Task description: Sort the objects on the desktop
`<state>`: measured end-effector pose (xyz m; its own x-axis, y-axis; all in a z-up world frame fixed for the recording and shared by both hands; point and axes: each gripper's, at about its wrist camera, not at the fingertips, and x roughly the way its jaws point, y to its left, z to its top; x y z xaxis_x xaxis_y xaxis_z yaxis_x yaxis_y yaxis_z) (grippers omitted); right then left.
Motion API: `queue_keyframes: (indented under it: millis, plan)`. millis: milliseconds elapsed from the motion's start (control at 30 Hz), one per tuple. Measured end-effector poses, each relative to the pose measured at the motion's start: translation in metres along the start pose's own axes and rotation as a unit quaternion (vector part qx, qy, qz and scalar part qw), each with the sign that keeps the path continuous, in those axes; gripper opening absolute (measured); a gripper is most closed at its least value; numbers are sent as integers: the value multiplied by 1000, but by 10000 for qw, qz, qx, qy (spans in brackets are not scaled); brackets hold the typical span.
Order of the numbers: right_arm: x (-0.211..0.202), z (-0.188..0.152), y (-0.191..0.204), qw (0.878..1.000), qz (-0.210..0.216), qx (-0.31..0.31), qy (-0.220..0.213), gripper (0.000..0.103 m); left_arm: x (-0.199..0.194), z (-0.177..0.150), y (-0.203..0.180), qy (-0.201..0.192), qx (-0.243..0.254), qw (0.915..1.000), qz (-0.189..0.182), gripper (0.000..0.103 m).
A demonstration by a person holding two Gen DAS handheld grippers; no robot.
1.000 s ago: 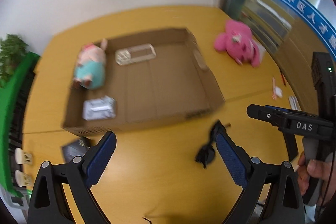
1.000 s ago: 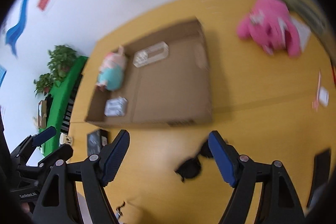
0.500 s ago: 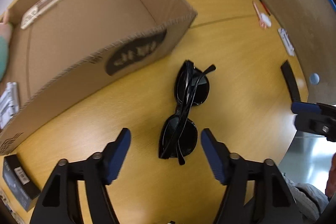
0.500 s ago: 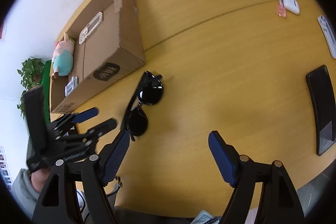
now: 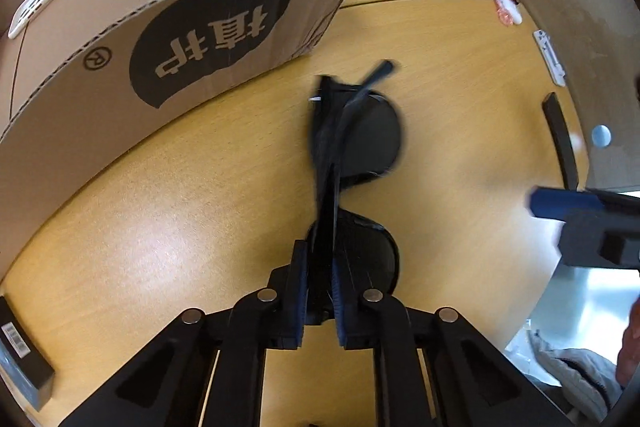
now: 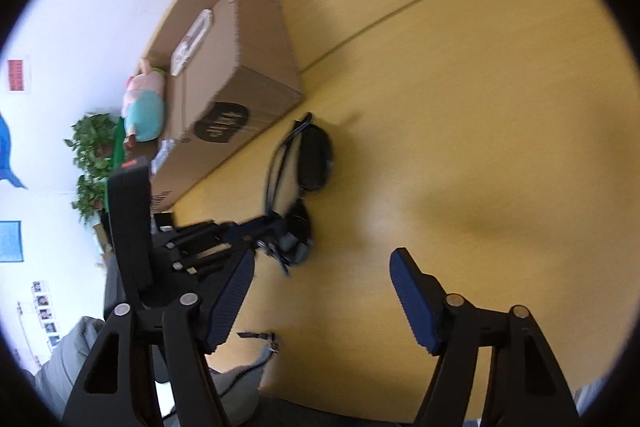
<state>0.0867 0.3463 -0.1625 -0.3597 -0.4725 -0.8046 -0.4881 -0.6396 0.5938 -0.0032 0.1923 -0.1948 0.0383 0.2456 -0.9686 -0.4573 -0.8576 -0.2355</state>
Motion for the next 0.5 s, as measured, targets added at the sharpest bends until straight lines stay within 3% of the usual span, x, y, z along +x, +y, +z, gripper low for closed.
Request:
queue_keyframes:
  millis: [267, 500]
  plan:
    - [39, 30, 29, 9971, 737, -119, 170, 50, -10, -5, -4, -65, -82, 9998, -177, 7]
    - [70, 36, 37, 9965, 697, -172, 423, 49, -11, -6, 17, -111, -358, 9989, -276, 8]
